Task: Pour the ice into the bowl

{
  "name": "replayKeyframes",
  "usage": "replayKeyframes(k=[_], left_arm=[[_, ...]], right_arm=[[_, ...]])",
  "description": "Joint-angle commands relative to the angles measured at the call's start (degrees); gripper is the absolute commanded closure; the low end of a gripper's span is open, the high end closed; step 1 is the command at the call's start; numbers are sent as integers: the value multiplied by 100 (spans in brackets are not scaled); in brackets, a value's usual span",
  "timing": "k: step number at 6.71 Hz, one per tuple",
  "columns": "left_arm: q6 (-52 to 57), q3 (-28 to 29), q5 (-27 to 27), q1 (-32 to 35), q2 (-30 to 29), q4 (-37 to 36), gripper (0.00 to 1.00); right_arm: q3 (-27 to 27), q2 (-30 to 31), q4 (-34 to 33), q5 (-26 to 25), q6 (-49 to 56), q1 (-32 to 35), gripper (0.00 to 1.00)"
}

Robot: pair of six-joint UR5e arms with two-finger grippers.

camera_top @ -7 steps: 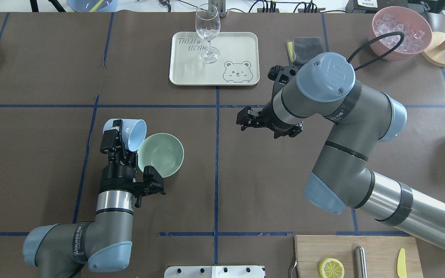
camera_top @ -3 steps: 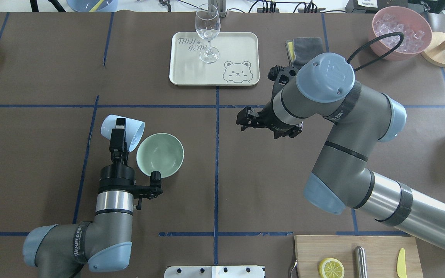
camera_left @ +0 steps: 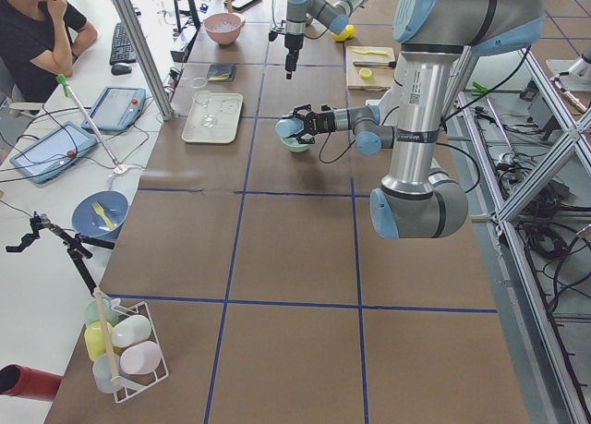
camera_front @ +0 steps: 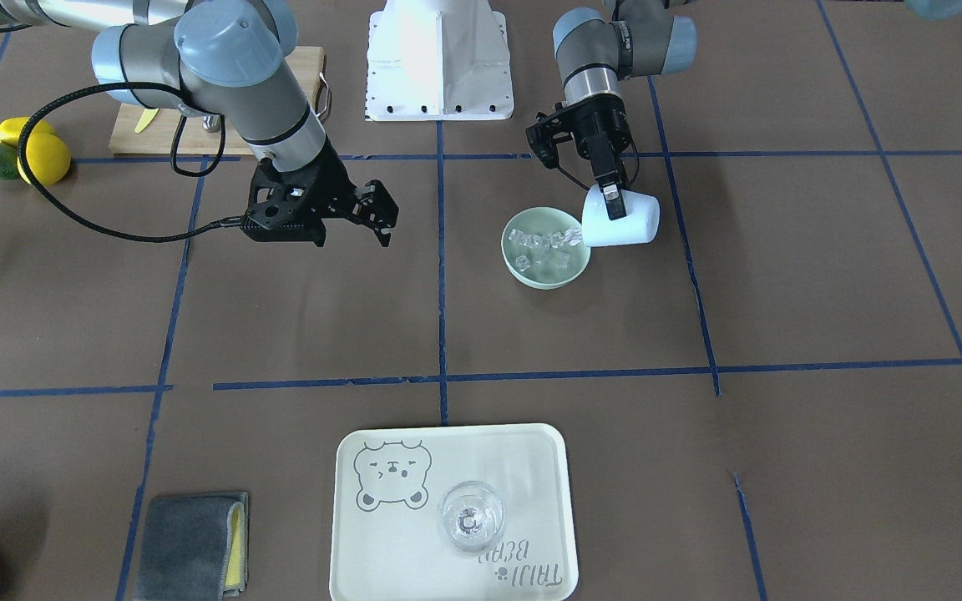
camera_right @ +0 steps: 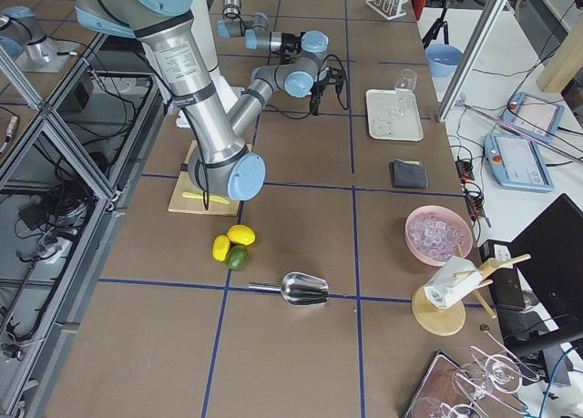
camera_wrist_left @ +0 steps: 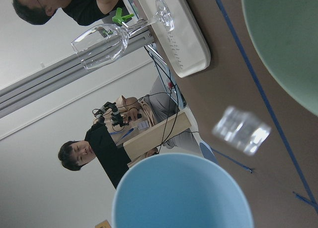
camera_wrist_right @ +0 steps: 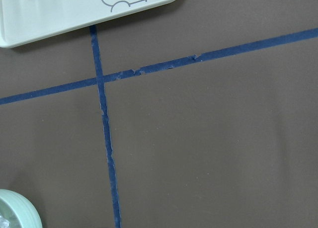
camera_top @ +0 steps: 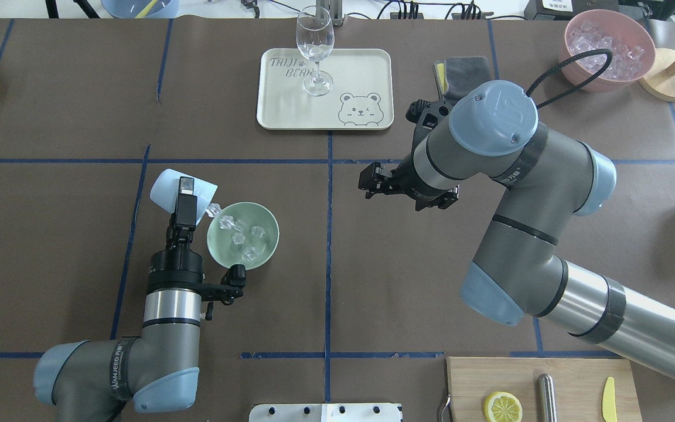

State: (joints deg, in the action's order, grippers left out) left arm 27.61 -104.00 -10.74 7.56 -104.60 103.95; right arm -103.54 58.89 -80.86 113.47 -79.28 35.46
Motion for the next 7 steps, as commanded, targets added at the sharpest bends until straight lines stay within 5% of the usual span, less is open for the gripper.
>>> replayKeyframes(k=[1,4,6,7], left_arm=[[52,-32,2,0,1,2,100],[61,-391,-103,9,19,81,100],[-331,-1066,-1301,17,36,108,100],[-961,-1113,-1429,35,37,108,100]], right_arm=[[0,0,0,0,-17,-4,0],[0,-18,0,-9,-44,-31,0],[0,-35,9,-26,-53,-57,0],[0,-62,9,-44,-53,-92,0]])
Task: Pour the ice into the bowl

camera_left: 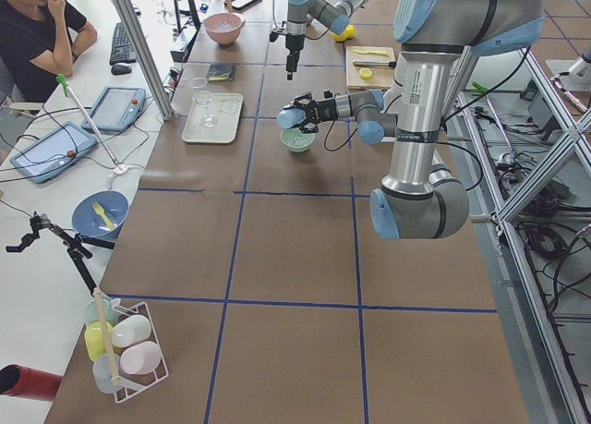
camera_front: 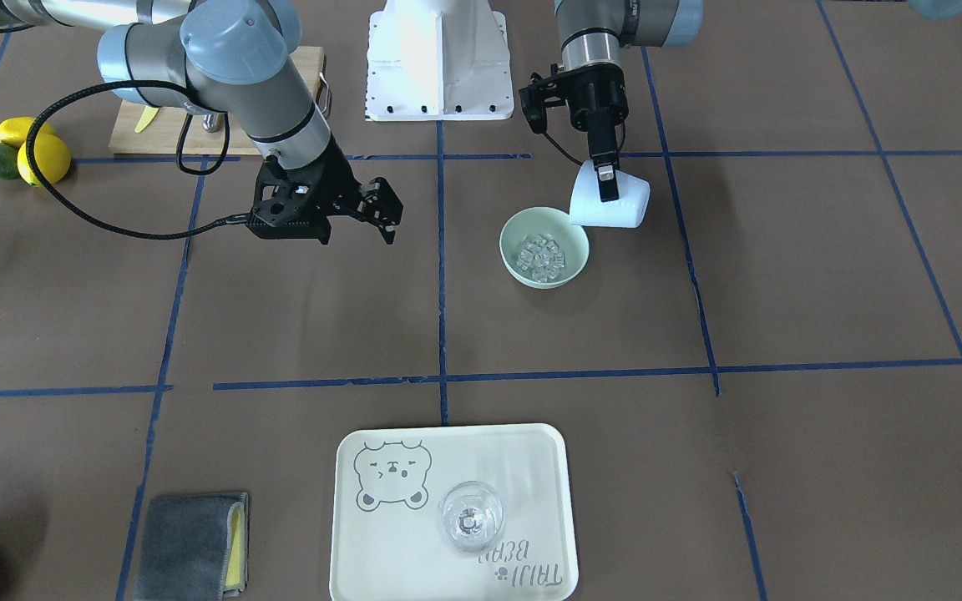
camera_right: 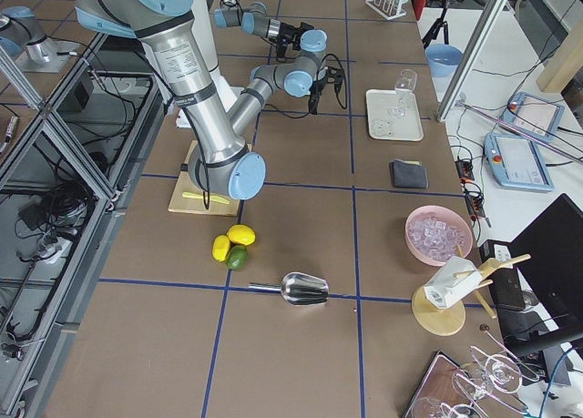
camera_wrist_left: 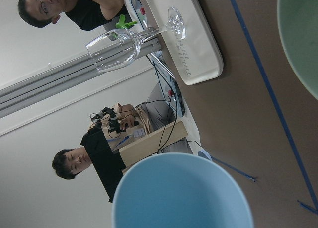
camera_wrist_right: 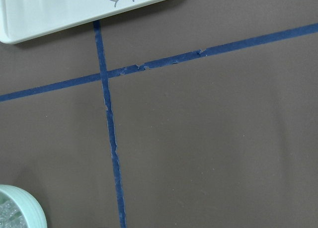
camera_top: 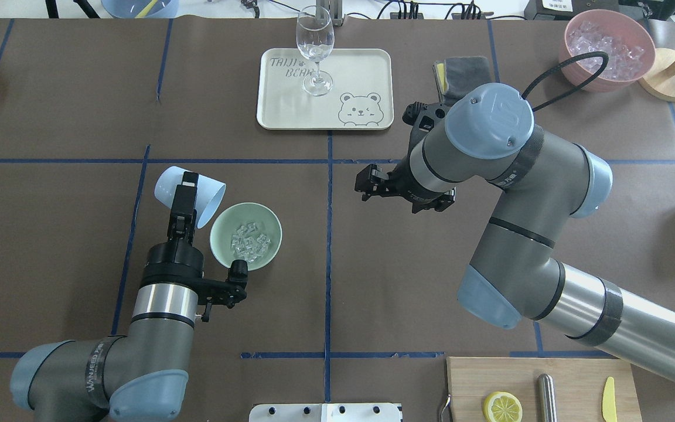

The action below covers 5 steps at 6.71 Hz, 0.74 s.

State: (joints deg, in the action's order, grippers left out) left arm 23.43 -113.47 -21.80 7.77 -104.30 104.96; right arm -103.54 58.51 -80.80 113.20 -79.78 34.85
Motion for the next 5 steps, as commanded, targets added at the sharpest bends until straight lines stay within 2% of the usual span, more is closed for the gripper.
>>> replayKeyframes(k=[1,3,4,5], left_arm=[[-1237,-271,-638,49,67,7,100],[-3317,-998,-1026,76,950,16,100],[-4050,-1089,-1384,93,1172,16,100],[-5058,-1107,-1414,111,1444,42,100]], right_arm=[[0,-32,2,-35,-11,-57,0],[0,-50,2,-44,-20,-84,0],[0,-59,2,-44,-20,-110,0],[35,-163,-6,-70,-29,-180,0]])
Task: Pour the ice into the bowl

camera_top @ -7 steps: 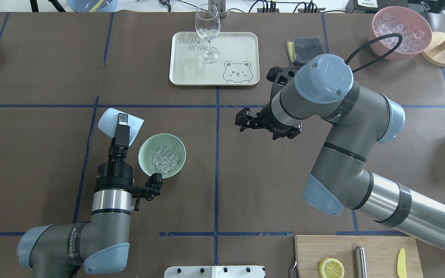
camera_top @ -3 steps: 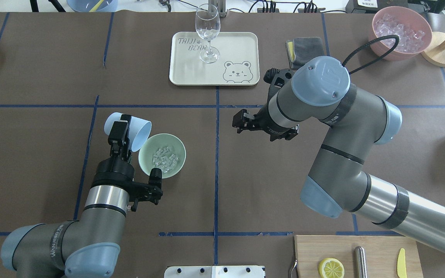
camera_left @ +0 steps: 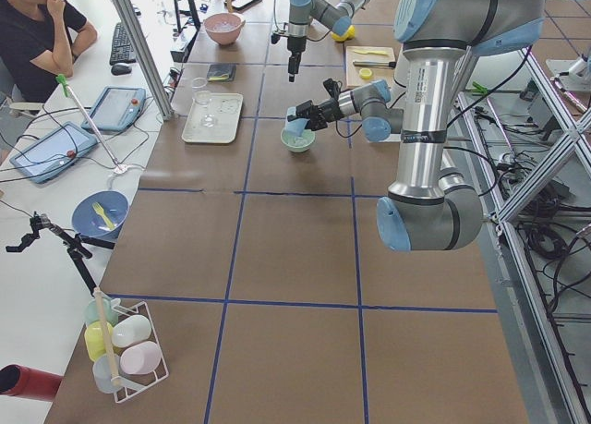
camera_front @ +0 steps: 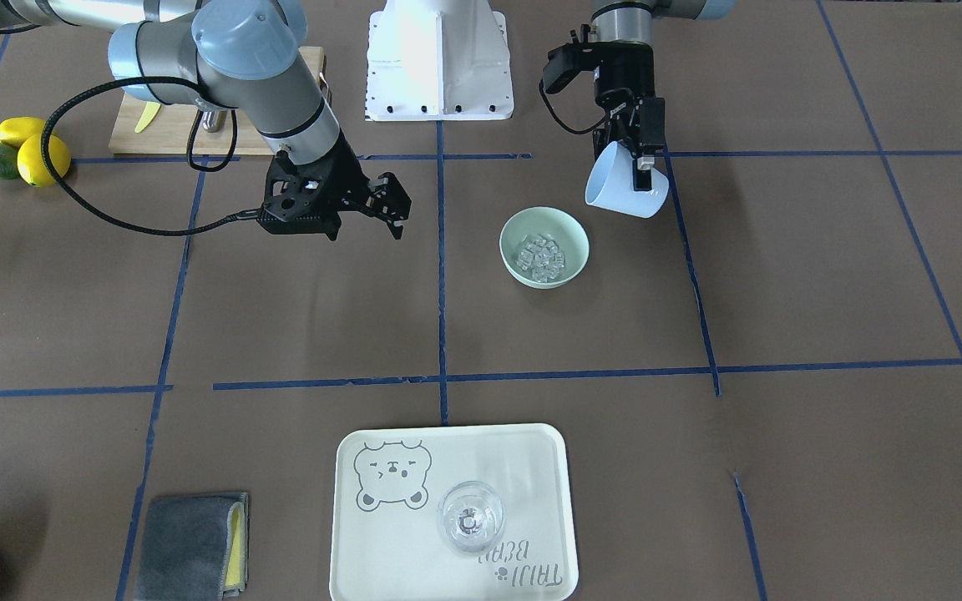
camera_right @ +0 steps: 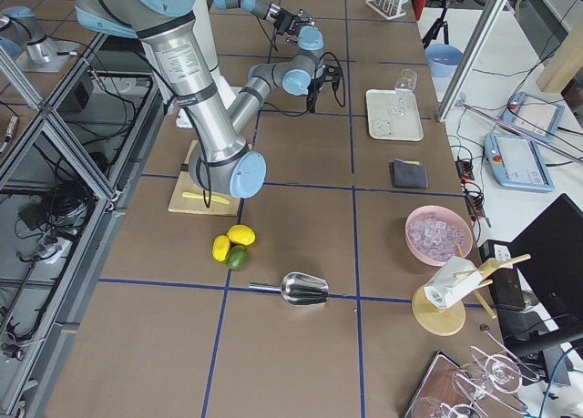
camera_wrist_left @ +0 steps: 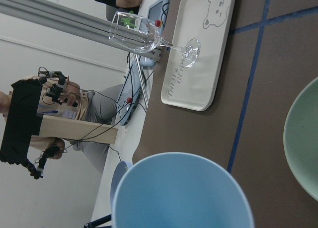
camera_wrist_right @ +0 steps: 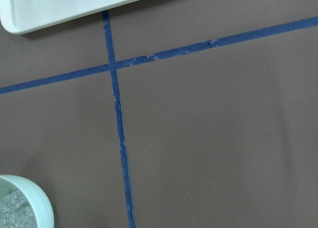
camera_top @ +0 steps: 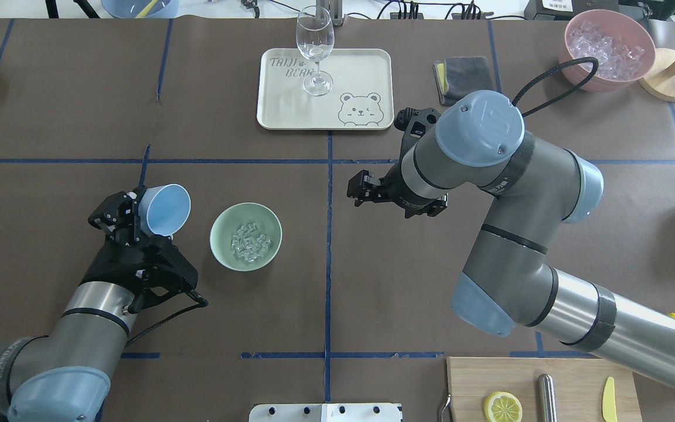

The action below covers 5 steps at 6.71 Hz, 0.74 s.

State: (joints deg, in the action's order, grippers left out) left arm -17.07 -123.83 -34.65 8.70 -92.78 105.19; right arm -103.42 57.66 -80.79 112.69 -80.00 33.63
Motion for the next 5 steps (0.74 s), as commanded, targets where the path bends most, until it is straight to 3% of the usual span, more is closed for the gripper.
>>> replayKeyframes(k=[1,2,3,5], left_arm=[[-1365,-71,-139,27,435,54,100],[-1717,-54,-504,149,907,533,100],[-1747,85,-690,385,1564,1800,100],[-1747,1161,-710,544,2140,4752,100]], right_arm=[[163,-271,-24,-115,-76,-172,0],[382,-516,-24,-299,-242,-329,0],[576,-719,-24,-440,-279,-453,0],[1147,-1202,-24,-730,-453,-690,0]])
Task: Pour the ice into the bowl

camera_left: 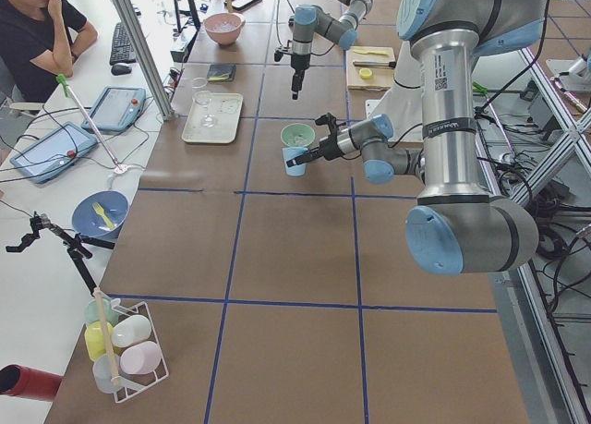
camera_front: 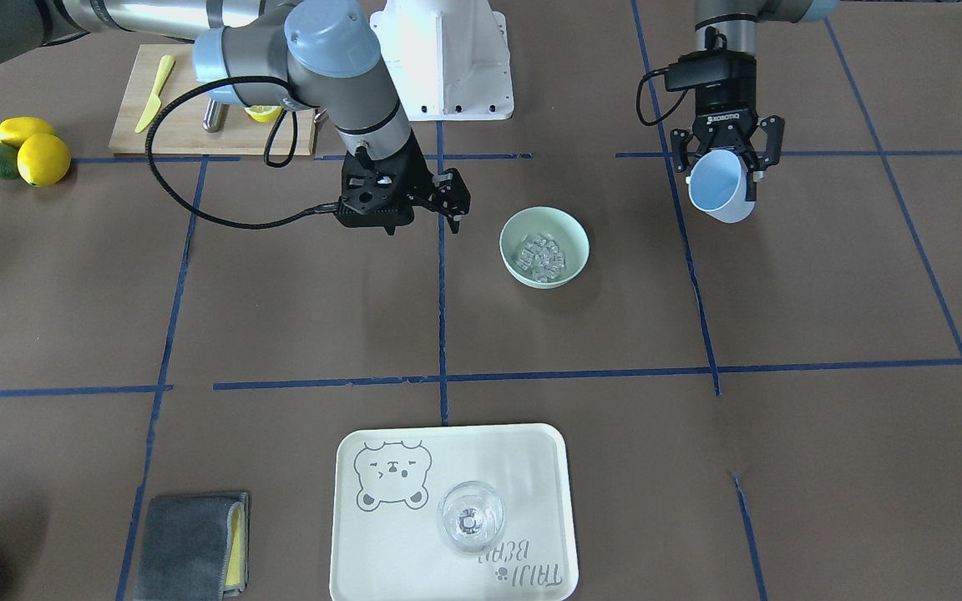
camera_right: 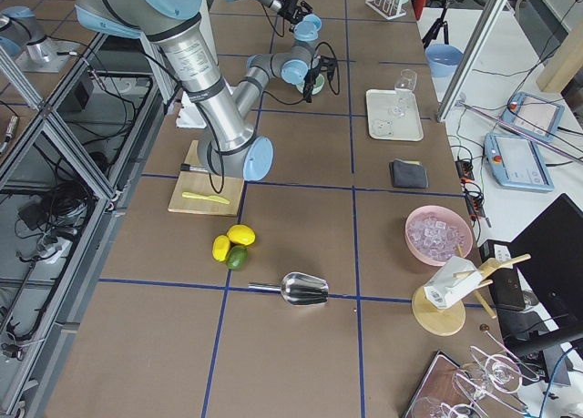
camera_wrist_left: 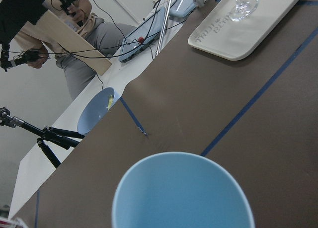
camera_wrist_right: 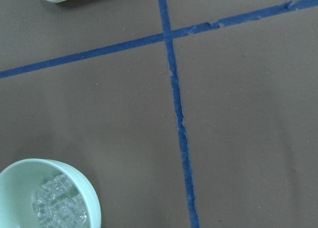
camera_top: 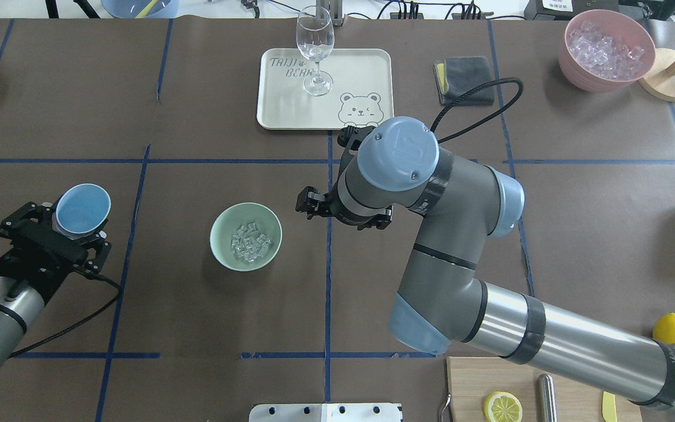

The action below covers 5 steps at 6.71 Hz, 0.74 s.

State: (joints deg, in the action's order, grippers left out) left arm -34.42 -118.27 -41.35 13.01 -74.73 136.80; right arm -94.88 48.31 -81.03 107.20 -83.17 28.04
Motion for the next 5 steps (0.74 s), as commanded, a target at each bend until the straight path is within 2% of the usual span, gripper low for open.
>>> replayKeyframes(k=[1,3,5], left_arm=[[-12,1021,-49,305,440,2648,100],[-771,1287,-40,342,634,2826,100],[-821,1334,-40,787,828,2861,100]], right_arm=[[503,-461,-9,-260,-208,-219,0],[1056,-883,-9,-278,-200,-298,0],[1777,-1210,402,-497,-200,-403,0]])
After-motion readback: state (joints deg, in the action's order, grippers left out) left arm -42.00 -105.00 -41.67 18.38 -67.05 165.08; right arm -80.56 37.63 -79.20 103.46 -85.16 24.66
